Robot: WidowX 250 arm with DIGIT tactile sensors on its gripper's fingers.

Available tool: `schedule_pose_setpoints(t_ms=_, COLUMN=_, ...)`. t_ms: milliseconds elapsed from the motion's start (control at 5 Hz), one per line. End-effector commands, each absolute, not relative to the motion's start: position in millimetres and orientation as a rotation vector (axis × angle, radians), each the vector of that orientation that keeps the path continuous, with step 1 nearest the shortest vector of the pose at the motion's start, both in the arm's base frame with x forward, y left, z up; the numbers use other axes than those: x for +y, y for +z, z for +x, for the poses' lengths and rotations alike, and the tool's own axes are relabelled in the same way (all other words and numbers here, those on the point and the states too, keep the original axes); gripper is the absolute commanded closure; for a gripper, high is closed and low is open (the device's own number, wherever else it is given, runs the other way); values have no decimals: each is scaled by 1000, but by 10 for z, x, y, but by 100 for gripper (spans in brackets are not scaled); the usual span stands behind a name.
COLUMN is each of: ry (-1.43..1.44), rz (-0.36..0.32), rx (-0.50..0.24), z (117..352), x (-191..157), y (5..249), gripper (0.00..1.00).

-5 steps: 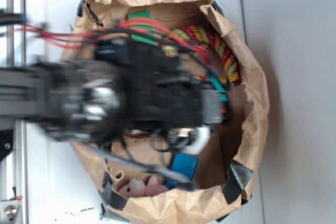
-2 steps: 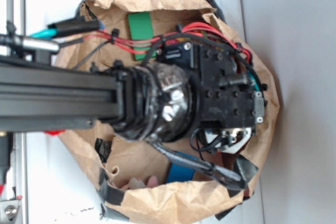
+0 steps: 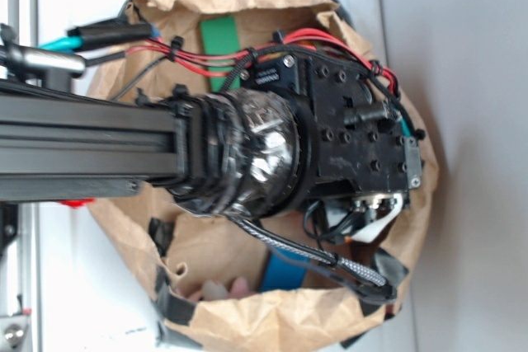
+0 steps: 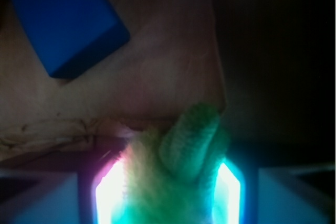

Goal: Grab the green animal.

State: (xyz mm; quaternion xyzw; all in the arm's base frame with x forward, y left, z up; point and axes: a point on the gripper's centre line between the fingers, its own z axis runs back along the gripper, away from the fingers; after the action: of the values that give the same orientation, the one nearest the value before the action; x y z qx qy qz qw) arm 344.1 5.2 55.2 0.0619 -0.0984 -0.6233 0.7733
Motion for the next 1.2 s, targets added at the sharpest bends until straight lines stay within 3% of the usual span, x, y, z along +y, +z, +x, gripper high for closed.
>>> schedule_pose_setpoints(t_ms=0, ry=-1173, rz=156, rx=-309, z=3207, x=275, y=1122, gripper=100)
schedule_pose_setpoints(t_ms=200, ry=-1004, rz=117, rx=-334, z=3002, x=377, y=1317, gripper=100)
schedule_pose_setpoints(t_ms=400, ry=-877, rz=166, rx=-382, z=2784, x=347, y=1489, gripper=100)
schedule_pose_setpoints(t_ms=600, ry=-682, rz=174, rx=-367, z=2669, x=270, y=1658, gripper=100)
schedule_pose_setpoints(t_ms=1000, ry=-420, rz=152, rx=-286, z=2726, x=221, y=1824, gripper=100)
